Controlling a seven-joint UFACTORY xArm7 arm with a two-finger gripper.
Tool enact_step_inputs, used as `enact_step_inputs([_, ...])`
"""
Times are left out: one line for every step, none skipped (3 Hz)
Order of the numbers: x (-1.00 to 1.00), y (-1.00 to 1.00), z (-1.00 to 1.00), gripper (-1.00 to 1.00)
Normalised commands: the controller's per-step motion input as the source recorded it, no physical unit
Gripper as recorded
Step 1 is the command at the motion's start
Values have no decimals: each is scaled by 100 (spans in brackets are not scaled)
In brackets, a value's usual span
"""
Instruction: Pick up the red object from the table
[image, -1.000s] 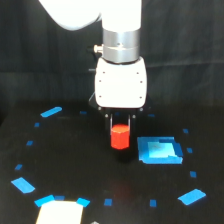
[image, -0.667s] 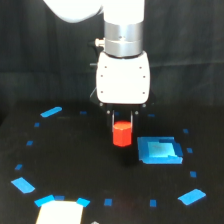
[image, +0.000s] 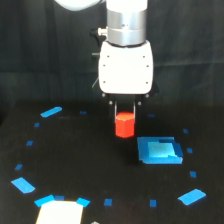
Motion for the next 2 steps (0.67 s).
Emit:
enact_step_inputs([0,-16,-12,-100])
enact_step_inputs([-3,10,17,-100])
